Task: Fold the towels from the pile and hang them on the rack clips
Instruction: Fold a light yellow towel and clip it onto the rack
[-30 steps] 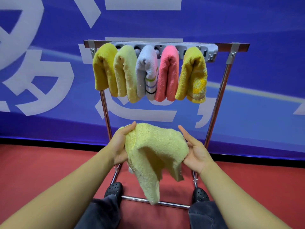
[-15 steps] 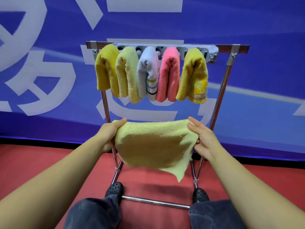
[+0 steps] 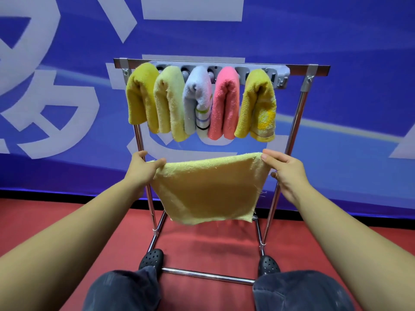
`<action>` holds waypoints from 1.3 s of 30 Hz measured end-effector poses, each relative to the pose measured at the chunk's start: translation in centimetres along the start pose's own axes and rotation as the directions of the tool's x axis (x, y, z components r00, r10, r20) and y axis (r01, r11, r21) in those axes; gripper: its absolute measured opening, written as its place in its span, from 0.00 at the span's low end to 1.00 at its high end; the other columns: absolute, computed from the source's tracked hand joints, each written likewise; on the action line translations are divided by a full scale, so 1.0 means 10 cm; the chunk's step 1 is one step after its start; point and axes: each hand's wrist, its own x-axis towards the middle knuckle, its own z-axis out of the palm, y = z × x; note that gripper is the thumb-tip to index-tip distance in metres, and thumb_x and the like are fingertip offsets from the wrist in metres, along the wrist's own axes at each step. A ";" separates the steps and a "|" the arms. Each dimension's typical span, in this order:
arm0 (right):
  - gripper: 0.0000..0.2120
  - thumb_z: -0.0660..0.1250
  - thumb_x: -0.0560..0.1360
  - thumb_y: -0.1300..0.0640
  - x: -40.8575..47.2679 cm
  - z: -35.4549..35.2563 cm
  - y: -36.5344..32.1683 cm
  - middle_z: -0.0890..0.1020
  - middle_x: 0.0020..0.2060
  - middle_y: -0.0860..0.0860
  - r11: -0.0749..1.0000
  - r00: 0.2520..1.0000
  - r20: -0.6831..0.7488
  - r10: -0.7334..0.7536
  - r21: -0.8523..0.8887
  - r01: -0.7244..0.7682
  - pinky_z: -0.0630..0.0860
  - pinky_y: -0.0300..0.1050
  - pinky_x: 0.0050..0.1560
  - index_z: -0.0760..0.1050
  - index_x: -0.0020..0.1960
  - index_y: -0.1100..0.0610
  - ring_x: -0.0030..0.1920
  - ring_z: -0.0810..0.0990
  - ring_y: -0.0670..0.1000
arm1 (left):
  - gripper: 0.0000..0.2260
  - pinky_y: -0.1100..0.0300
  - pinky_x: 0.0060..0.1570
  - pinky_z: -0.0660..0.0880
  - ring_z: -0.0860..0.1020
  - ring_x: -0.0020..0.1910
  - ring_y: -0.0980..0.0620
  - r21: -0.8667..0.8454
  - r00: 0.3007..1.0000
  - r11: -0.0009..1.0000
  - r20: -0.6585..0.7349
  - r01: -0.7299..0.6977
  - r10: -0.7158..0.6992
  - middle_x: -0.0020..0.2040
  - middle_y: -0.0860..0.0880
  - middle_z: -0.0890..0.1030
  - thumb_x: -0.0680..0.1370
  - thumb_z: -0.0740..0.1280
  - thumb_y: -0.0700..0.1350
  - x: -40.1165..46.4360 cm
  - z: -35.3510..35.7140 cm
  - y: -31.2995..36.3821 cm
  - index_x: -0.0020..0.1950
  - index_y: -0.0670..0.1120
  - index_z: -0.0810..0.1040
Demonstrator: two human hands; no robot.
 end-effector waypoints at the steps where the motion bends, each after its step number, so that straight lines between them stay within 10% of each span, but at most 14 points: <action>1: 0.12 0.76 0.75 0.56 0.01 -0.01 0.03 0.87 0.53 0.50 1.000 1.000 -0.014 0.001 0.004 -0.001 0.73 0.42 0.47 0.85 0.57 0.55 0.51 0.82 0.46 | 0.31 0.44 0.63 0.77 0.78 0.65 0.41 0.035 1.000 0.999 0.003 -0.018 0.018 0.69 0.44 0.75 0.71 0.78 0.53 0.01 -0.02 -0.02 0.71 0.50 0.72; 6: 0.09 0.72 0.77 0.61 0.02 -0.09 0.27 0.87 0.51 0.54 1.000 0.997 -0.079 -0.013 -0.027 0.010 0.79 0.37 0.40 0.84 0.57 0.57 0.46 0.83 0.49 | 0.08 0.52 0.58 0.79 0.83 0.55 0.46 -0.014 0.994 0.996 0.063 -0.084 0.085 0.55 0.43 0.85 0.76 0.76 0.42 0.00 -0.03 -0.14 0.54 0.44 0.85; 15: 0.16 0.74 0.76 0.62 0.06 -0.19 0.42 0.85 0.44 0.50 0.987 0.995 -0.088 -0.043 -0.155 0.028 0.80 0.33 0.38 0.82 0.63 0.54 0.30 0.78 0.42 | 0.12 0.53 0.62 0.79 0.84 0.51 0.53 0.001 0.983 0.983 0.000 -0.183 0.183 0.49 0.49 0.86 0.76 0.76 0.43 -0.01 -0.02 -0.22 0.59 0.42 0.85; 19: 0.14 0.76 0.74 0.61 0.05 -0.23 0.43 0.88 0.45 0.52 0.980 0.997 -0.079 -0.026 -0.197 0.010 0.82 0.39 0.45 0.83 0.60 0.54 0.37 0.84 0.48 | 0.13 0.68 0.51 0.75 0.82 0.49 0.57 0.044 0.968 0.969 -0.049 -0.245 0.247 0.48 0.50 0.85 0.77 0.75 0.43 -0.04 0.01 -0.19 0.61 0.42 0.84; 28: 0.11 0.79 0.71 0.55 0.07 -0.31 0.42 0.87 0.42 0.51 0.862 0.981 -0.144 -0.128 -0.506 0.038 0.80 0.45 0.48 0.86 0.53 0.52 0.43 0.85 0.49 | 0.13 0.54 0.57 0.77 0.83 0.55 0.47 0.553 0.859 0.737 -0.070 -0.389 0.506 0.52 0.46 0.88 0.77 0.75 0.49 -0.14 -0.03 -0.16 0.59 0.46 0.86; 39: 0.04 0.77 0.72 0.52 0.03 -0.27 0.29 0.83 0.40 0.44 0.689 0.970 -0.093 -0.226 -0.719 0.092 0.72 0.43 0.43 0.84 0.40 0.48 0.45 0.82 0.51 | 0.07 0.54 0.48 0.69 0.76 0.48 0.46 0.596 0.847 0.693 -0.041 -0.405 0.531 0.51 0.49 0.76 0.82 0.68 0.46 -0.13 -0.03 -0.08 0.54 0.43 0.81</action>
